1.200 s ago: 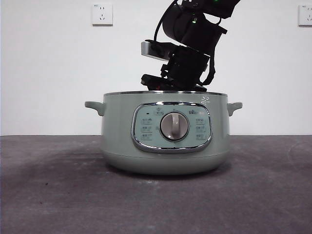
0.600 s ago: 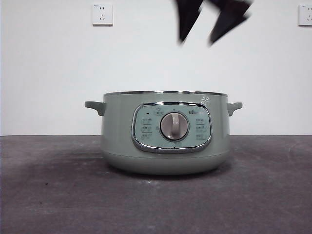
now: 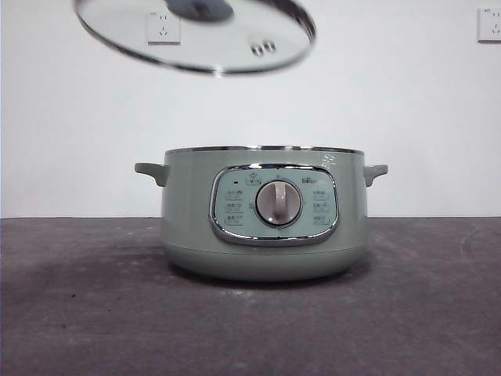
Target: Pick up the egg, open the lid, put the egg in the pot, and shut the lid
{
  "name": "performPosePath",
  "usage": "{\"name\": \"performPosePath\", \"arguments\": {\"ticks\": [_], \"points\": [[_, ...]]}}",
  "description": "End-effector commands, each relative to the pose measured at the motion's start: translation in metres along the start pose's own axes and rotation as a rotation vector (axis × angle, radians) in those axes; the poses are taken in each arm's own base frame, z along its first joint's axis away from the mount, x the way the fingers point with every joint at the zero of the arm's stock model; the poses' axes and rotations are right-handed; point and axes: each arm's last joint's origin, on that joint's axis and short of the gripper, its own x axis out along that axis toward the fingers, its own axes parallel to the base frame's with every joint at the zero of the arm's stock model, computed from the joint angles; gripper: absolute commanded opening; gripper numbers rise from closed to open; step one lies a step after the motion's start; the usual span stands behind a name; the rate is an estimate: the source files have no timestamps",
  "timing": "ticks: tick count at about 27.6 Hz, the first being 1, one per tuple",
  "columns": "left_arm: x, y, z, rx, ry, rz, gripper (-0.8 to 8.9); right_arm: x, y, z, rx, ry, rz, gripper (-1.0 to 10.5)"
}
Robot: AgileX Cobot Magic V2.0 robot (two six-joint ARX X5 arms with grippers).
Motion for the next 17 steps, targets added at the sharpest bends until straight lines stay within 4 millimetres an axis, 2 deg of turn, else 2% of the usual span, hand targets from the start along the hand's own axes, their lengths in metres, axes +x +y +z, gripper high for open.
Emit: {"name": "performPosePath", "arguments": {"ticks": [1, 5, 8, 12, 17], "points": [[0.017, 0.001, 0.006, 0.02, -0.049, -0.008, -0.08, -0.015, -0.002, -0.002, 0.011, -0.017, 0.002, 4.1], [0.049, 0.004, 0.003, 0.019, -0.04, -0.011, -0.08, -0.032, -0.004, -0.005, 0.012, -0.021, 0.002, 4.1], [0.068, 0.006, 0.0, 0.02, -0.037, -0.026, -0.08, -0.037, -0.005, -0.008, 0.01, -0.011, 0.002, 4.1], [0.086, 0.005, -0.003, 0.017, -0.032, -0.039, -0.08, -0.037, -0.004, -0.01, 0.007, 0.015, 0.003, 4.1], [0.098, 0.004, -0.007, 0.016, -0.017, -0.043, -0.08, -0.035, -0.004, -0.011, 0.005, 0.025, 0.004, 4.1]]}}
